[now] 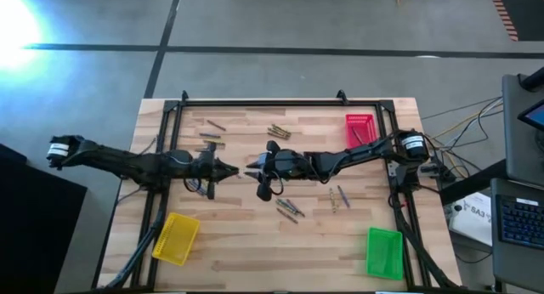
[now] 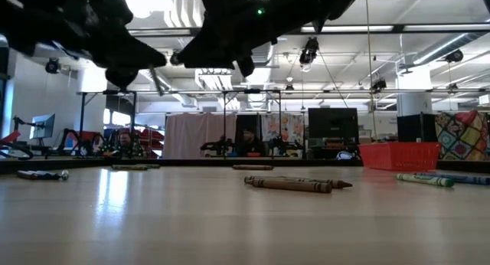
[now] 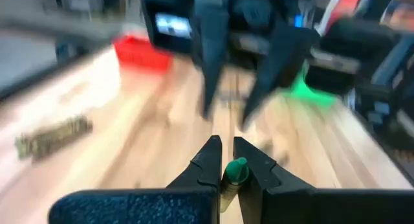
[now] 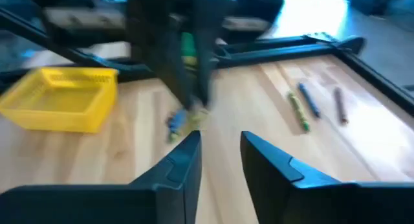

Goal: Sort crayons
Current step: Put the green crayon into the yellow bin

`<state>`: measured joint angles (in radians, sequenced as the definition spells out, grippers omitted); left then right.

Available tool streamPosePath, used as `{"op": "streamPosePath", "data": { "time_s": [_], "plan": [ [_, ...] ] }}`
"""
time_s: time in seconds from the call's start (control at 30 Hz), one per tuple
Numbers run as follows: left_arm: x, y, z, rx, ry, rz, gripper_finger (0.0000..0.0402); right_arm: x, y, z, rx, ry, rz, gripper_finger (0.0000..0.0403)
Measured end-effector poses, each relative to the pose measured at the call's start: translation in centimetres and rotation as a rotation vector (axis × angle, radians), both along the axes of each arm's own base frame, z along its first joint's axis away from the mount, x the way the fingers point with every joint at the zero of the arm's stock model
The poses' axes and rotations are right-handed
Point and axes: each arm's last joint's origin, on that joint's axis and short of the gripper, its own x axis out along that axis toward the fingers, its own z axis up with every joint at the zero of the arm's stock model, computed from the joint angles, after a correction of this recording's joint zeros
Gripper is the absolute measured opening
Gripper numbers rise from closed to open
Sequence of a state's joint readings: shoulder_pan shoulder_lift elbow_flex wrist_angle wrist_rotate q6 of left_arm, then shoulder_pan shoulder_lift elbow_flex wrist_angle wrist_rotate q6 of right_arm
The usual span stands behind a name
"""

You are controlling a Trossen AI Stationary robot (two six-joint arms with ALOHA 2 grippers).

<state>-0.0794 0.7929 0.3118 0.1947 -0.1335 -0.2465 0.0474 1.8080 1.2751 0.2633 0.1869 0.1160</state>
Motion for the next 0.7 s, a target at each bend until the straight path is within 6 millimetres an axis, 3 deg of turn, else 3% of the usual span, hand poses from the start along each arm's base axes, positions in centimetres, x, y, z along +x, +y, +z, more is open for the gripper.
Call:
{"op": "streamPosePath", "data": {
  "time_s": [0.2,0.37,0.57,0.7],
  "plan": [
    [-3.2,-1.5,3.6,-0.211,0.588,0.020,0.0001,-0.9,-0.3,0.2,-0.031,0.098,-0.058,0.0120],
    [-4.7,-4.7,4.8,-0.412,0.799,-0.151,0.0001,-1.9,-0.4,0.8,-0.046,0.162,-0.101,0.0123],
    [-5.8,-8.9,1.9,-0.540,1.028,-0.232,0.0009,-2.4,-0.4,1.0,-0.019,0.186,-0.119,0.0118],
    [-6.1,-9.9,0.2,-0.502,1.099,-0.192,0.0042,-2.5,-0.4,0.9,-0.016,0.205,-0.133,0.0123]
  ]
}}
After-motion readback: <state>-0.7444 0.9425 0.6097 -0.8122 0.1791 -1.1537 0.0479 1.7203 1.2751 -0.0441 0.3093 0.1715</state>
